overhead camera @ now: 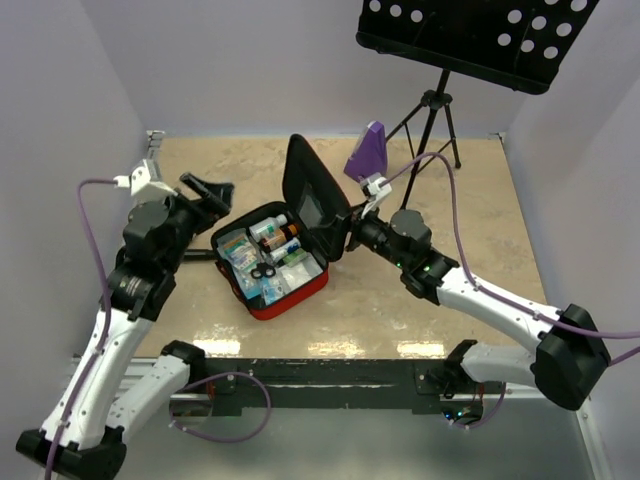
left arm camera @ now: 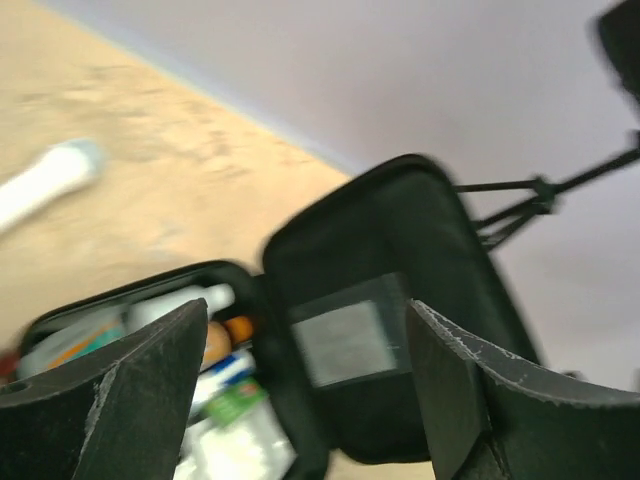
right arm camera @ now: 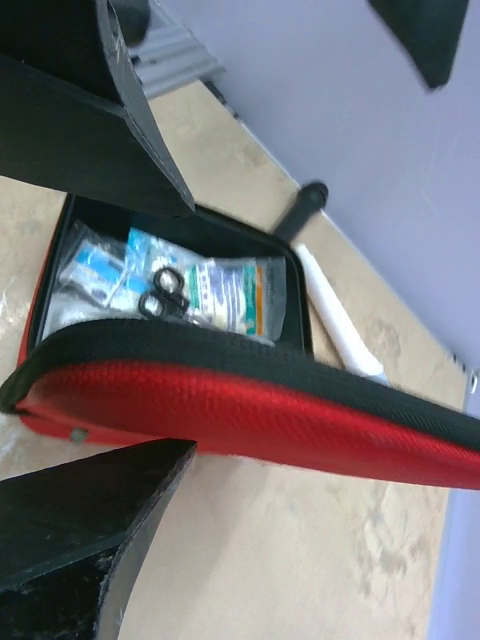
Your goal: Organize the medicine kit
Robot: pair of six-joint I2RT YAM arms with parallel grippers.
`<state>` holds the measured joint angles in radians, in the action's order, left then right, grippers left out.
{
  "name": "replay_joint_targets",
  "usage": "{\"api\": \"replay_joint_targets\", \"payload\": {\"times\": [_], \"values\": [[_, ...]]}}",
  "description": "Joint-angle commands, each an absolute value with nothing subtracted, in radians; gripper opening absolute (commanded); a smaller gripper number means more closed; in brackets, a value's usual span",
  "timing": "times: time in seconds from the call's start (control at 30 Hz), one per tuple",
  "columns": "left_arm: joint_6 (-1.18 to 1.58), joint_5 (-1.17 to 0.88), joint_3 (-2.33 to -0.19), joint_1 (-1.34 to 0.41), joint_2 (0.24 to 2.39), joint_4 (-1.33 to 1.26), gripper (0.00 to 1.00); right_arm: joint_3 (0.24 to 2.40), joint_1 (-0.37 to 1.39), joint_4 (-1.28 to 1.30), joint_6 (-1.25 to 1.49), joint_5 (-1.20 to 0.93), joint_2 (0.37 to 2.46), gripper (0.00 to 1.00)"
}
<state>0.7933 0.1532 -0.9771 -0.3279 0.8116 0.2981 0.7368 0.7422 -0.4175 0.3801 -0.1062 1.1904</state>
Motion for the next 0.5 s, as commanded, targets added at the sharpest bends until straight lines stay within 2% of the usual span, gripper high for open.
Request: {"api": "replay_joint_targets", "payload": {"times": [0.0,0.1,0.17,0.2,0.33,0.47], "values": [[0.687,0.294,-0.945,-0.298,0.752,0.534,0.84,0.856,0.862,-0.371,0.278,-0.199,1.206,0.97],[0.69,0.31,-0.982,-0.296,0.768,0.571,0.84,0.942,0.995,-0.22,0.187,-0.282,1.275,0.94],[0.704,0.302,-0.994,-0.296,0.773,0.563,0.84,0.889,1.006,-0.28,0.225,-0.256,1.218,0.94],[0.712,0.301,-1.002,-0.296,0.773,0.557,0.84,0.818,1.0,-0.322,0.286,-0.17,1.163,0.96],[0.719,0.284,-1.0,-0.296,0.776,0.532,0.84,0.716,0.882,-0.347,0.431,-0.048,1.089,0.97],[0.747,0.246,-0.918,-0.296,0.799,0.549,0.83,0.751,0.766,-0.299,0.482,-0.034,1.247,0.95]]}}
